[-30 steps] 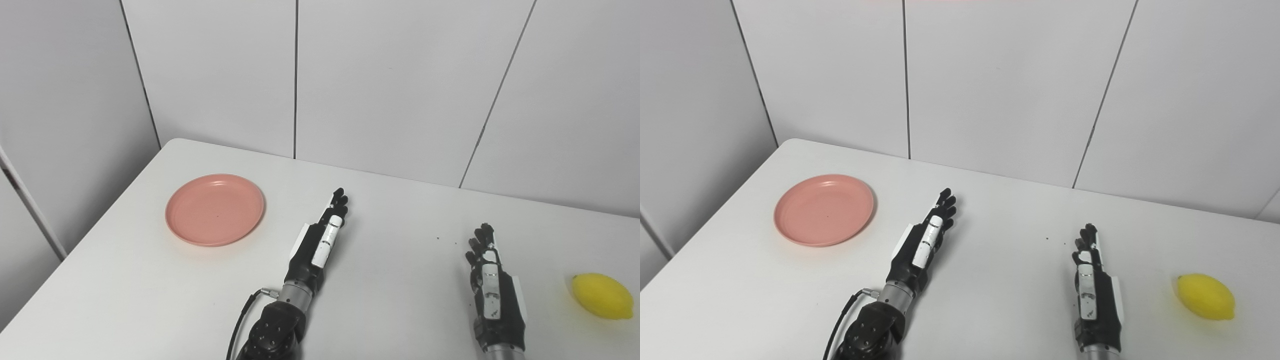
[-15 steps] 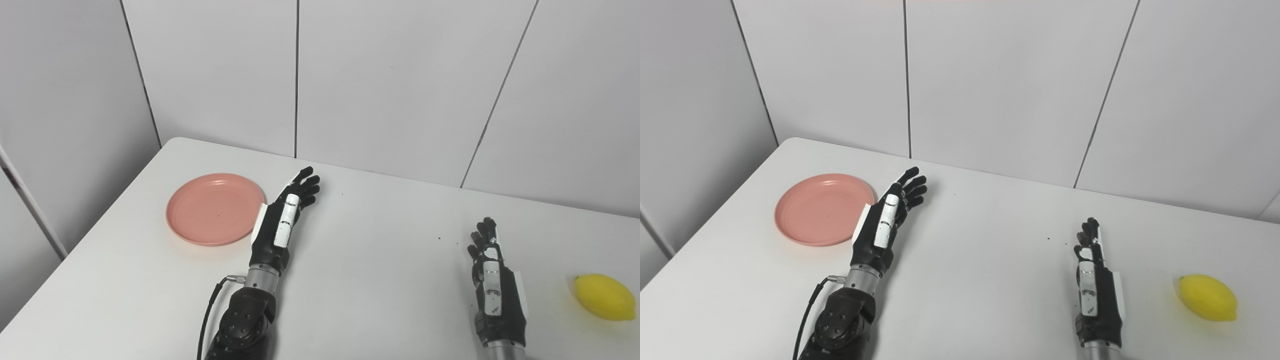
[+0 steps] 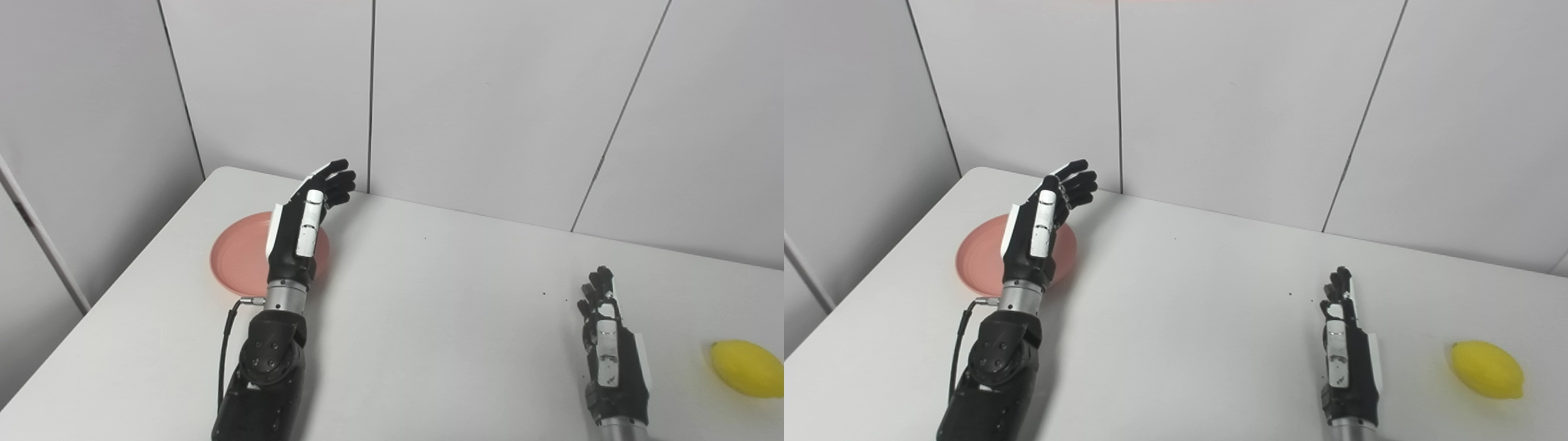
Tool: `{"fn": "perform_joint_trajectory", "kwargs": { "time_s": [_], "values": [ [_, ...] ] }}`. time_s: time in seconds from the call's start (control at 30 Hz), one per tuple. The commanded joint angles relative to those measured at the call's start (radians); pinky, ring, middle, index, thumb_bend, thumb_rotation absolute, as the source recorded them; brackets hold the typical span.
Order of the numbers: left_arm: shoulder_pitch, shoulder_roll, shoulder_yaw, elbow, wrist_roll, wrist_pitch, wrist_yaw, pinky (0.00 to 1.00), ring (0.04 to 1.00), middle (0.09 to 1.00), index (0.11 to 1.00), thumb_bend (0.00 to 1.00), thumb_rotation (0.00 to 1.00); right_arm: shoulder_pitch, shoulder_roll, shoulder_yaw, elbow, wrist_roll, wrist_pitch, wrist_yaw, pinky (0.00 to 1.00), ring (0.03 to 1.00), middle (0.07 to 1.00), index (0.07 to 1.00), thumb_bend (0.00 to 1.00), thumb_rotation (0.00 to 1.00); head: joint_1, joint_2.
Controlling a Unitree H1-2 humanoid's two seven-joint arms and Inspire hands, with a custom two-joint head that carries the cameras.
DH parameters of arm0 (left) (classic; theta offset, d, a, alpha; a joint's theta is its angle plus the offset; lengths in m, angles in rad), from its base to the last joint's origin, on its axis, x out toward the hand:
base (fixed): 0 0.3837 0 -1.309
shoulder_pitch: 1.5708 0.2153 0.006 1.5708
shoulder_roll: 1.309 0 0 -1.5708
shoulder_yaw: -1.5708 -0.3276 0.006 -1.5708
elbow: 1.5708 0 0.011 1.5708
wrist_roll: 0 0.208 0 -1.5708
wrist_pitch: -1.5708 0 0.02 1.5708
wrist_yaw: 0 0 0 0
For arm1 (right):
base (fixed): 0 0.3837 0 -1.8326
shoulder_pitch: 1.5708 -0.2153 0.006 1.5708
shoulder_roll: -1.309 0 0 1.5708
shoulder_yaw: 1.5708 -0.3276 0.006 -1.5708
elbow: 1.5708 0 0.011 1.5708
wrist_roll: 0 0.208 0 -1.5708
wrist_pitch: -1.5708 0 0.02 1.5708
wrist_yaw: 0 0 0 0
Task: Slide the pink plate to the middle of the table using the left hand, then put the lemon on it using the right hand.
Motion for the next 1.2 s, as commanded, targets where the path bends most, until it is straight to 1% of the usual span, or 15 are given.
{"fn": "perform_joint_trajectory", "kwargs": {
  "time_s": [0.0, 0.07, 0.17, 0.27, 0.33, 0.4, 0.53, 0.57, 0.7, 0.77, 0.83, 0.9, 0.93, 1.03, 1.17],
  "values": [
    [-0.064, 0.033, 0.026, 0.019, -0.005, -0.049, 0.023, 0.75, 0.725, 0.725, 0.699, 0.59, 1.0, 0.009, 0.006, -0.002, 0.048, 0.0, -0.069, 0.002, 1.0, 1.0, 1.0, 1.0, 0.64, 0.99, -0.002, -0.002],
    [-0.082, 0.056, 0.051, 0.048, -0.008, -0.045, 0.036, 0.74, 0.726, 0.723, 0.699, 0.61, 1.0, 0.006, 0.006, -0.003, 0.059, 0.005, -0.078, 0.006, 1.0, 1.0, 1.0, 1.0, 0.64, 0.97, -0.006, -0.007],
    [-0.093, 0.085, 0.072, 0.055, 0.01, -0.016, 0.053, 0.79, 0.735, 0.72, 0.697, 0.64, 1.0, 0.006, 0.006, -0.002, 0.053, 0.001, -0.064, 0.004, 1.0, 1.0, 1.0, 1.0, 0.66, 0.96, -0.007, -0.006],
    [-0.093, 0.124, 0.074, 0.06, 0.037, -0.017, 0.052, 0.76, 0.738, 0.723, 0.707, 0.6, 1.0, 0.008, 0.002, -0.003, 0.049, 0.004, -0.065, 0.008, 1.0, 1.0, 1.0, 1.0, 0.66, 0.98, -0.012, 0.001],
    [-0.092, 0.149, 0.079, 0.074, 0.048, -0.027, 0.055, 0.7, 0.717, 0.713, 0.695, 0.57, 1.0, 0.01, 0.0, -0.005, 0.048, 0.008, -0.065, 0.011, 1.0, 1.0, 1.0, 1.0, 0.66, 0.98, -0.005, 0.005],
    [-0.09, 0.167, 0.09, 0.082, 0.041, -0.031, 0.058, 0.71, 0.718, 0.718, 0.701, 0.55, 1.0, 0.011, -0.002, -0.007, 0.044, 0.011, -0.062, 0.012, 1.0, 1.0, 1.0, 1.0, 0.67, 0.97, 0.001, 0.007],
    [-0.086, 0.185, 0.117, 0.092, 0.012, -0.046, 0.058, 0.7, 0.715, 0.724, 0.701, 0.57, 1.0, 0.012, -0.01, -0.006, 0.033, 0.015, -0.049, 0.017, 1.0, 1.0, 1.0, 1.0, 0.65, 1.0, 0.006, 0.01],
    [-0.085, 0.19, 0.129, 0.092, 0.007, -0.037, 0.067, 0.7, 0.716, 0.725, 0.701, 0.57, 1.0, 0.012, -0.01, -0.006, 0.028, 0.017, -0.042, 0.017, 1.0, 1.0, 1.0, 1.0, 0.65, 1.0, 0.008, 0.016],
    [-0.076, 0.203, 0.157, 0.089, 0.013, -0.016, 0.083, 0.7, 0.714, 0.722, 0.705, 0.66, 1.0, 0.014, -0.012, -0.006, 0.02, 0.024, -0.035, 0.021, 1.0, 1.0, 1.0, 1.0, 0.65, 1.0, 0.012, 0.021],
    [-0.066, 0.22, 0.166, 0.088, 0.016, -0.008, 0.083, 0.71, 0.72, 0.726, 0.713, 0.65, 1.0, 0.015, -0.013, -0.005, 0.016, 0.023, -0.028, 0.022, 1.0, 1.0, 1.0, 1.0, 0.66, 1.0, 0.015, 0.026],
    [-0.058, 0.233, 0.177, 0.088, 0.013, 0.005, 0.083, 0.71, 0.723, 0.728, 0.716, 0.61, 1.0, 0.016, -0.014, -0.006, 0.013, 0.023, -0.027, 0.022, 1.0, 1.0, 1.0, 1.0, 0.66, 1.0, 0.018, 0.03],
    [-0.049, 0.239, 0.187, 0.081, 0.014, 0.026, 0.088, 0.71, 0.723, 0.726, 0.716, 0.6, 1.0, 0.017, -0.015, -0.006, 0.013, 0.024, -0.033, 0.024, 1.0, 1.0, 1.0, 1.0, 0.65, 1.0, 0.02, 0.03],
    [-0.043, 0.253, 0.193, 0.094, 0.017, 0.04, 0.087, 0.71, 0.726, 0.728, 0.719, 0.59, 1.0, 0.018, -0.015, -0.006, 0.011, 0.022, -0.031, 0.023, 1.0, 1.0, 1.0, 1.0, 0.66, 1.0, 0.023, 0.035],
    [-0.033, 0.276, 0.202, 0.128, 0.01, 0.061, 0.077, 0.75, 0.758, 0.758, 0.755, 0.6, 1.0, 0.02, -0.016, -0.006, 0.005, 0.017, -0.029, 0.019, 1.0, 1.0, 1.0, 1.0, 0.66, 1.0, 0.026, 0.039],
    [-0.036, 0.284, 0.206, 0.179, -0.012, 0.054, 0.073, 0.77, 0.773, 0.774, 0.767, 0.6, 1.0, 0.021, -0.015, -0.006, 0.004, 0.017, -0.033, 0.018, 1.0, 1.0, 1.0, 1.0, 0.66, 1.0, 0.025, 0.039]
  ]
}}
